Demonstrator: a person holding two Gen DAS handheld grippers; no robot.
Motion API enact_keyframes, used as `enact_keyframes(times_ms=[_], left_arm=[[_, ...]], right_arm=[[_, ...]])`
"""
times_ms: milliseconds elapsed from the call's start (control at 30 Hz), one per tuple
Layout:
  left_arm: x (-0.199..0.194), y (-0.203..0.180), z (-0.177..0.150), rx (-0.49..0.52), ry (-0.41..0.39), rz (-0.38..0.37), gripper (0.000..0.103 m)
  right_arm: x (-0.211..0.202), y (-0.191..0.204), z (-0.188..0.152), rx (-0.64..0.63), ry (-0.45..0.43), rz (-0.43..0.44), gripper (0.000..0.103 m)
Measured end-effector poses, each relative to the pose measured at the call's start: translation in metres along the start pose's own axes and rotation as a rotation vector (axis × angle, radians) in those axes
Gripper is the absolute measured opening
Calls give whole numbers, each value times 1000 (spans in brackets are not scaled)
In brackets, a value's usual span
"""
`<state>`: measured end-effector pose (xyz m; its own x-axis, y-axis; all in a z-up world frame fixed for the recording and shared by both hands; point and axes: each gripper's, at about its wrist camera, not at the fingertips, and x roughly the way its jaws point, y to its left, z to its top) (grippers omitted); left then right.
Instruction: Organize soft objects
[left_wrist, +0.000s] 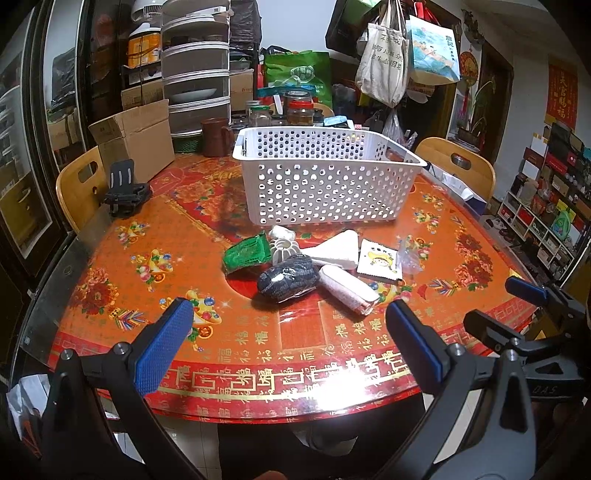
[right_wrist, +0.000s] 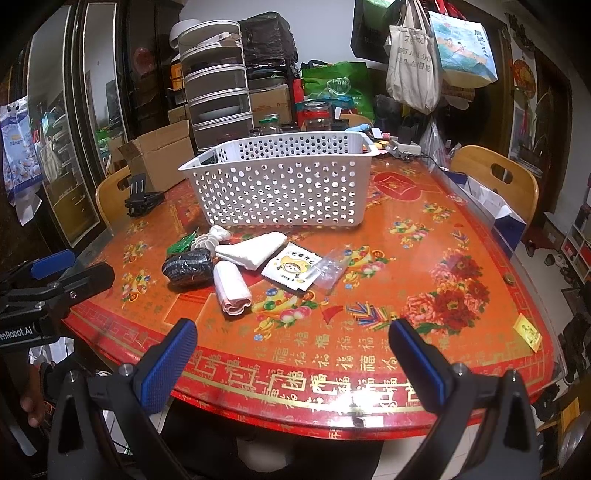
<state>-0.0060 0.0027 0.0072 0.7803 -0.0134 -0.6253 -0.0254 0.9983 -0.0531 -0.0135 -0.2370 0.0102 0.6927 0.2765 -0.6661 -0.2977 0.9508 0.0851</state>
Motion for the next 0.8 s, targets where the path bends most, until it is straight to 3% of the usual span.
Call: enact_keyframes(times_ms=[800], left_arm=[[0, 0, 0, 0, -1, 1, 103]], right_arm=[[1, 0, -1, 1, 3, -1, 103]])
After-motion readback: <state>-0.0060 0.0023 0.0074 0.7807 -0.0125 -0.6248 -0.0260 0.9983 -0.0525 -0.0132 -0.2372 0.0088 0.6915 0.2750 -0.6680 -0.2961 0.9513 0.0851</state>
